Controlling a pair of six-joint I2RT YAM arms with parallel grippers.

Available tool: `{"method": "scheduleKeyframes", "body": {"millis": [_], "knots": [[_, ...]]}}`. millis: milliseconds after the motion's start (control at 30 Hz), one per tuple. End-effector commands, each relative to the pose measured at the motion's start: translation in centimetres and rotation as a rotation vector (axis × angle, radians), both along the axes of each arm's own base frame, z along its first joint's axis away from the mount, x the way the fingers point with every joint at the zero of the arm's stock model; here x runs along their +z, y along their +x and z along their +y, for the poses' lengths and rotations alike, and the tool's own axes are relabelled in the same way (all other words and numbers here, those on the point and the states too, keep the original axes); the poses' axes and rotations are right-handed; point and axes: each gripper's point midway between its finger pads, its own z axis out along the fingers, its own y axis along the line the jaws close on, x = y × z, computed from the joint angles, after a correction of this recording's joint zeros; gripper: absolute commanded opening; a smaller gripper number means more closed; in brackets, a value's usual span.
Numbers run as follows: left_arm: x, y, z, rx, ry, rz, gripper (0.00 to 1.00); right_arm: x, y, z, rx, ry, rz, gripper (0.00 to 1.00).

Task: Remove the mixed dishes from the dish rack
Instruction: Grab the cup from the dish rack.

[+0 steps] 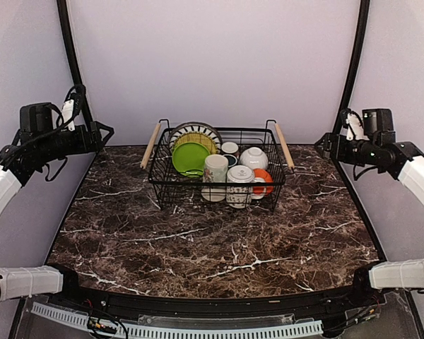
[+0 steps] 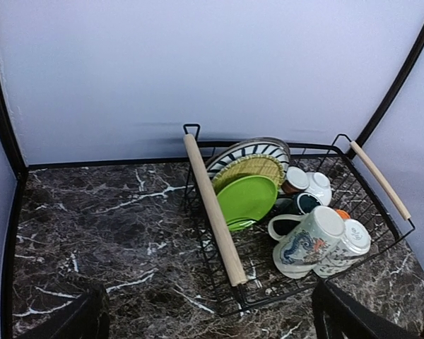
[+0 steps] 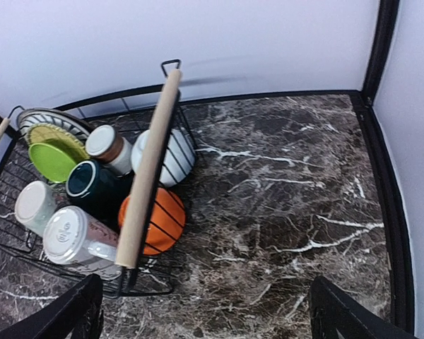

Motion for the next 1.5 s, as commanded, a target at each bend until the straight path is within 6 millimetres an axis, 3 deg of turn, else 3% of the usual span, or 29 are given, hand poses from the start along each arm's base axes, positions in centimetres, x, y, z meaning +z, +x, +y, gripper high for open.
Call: {"method": "scheduleKeyframes", "body": {"millis": [0, 167, 233, 533, 767, 933, 1167, 1467], "knots": [[0.6, -0.9, -3.6, -0.201, -0.108, 0.049, 0.99, 3.7, 0.7, 4.2, 0.16, 0.026, -0.081, 0.99], [0.2, -1.4, -6.1, -0.33, -0.22, 0.131, 0.99, 5.0, 1.0, 9.3, 0.287, 0.001, -0.076, 0.99], [-0.2, -1.5, -7.1, -0.375, -0.254, 0.168, 0.99, 4.6, 1.5, 11.0, 0.316, -0.019, -0.049, 0.99], [-2.4, -2.5, -10.6, -0.394, -0.107, 0.227, 0.96, 0.8, 3.8, 19.1, 0.45, -0.128, 0.087, 0.99], [-4.3, -2.0, -11.1, -0.317, 0.017, 0.243, 0.94, -1.7, 4.6, 25.9, 0.55, -0.177, 0.13, 0.99], [-4.7, -1.7, -11.4, -0.299, 0.055, 0.251, 0.93, -4.0, 5.8, 29.4, 0.578, -0.209, 0.173, 0.99], [-5.1, -1.9, -11.8, -0.313, 0.053, 0.26, 0.93, -6.1, 7.8, 31.5, 0.514, -0.228, 0.195, 0.99], [-5.9, -1.6, -11.5, -0.258, 0.104, 0.264, 0.92, -10.2, 8.7, 32.1, 0.471, -0.251, 0.277, 0.97]]}}
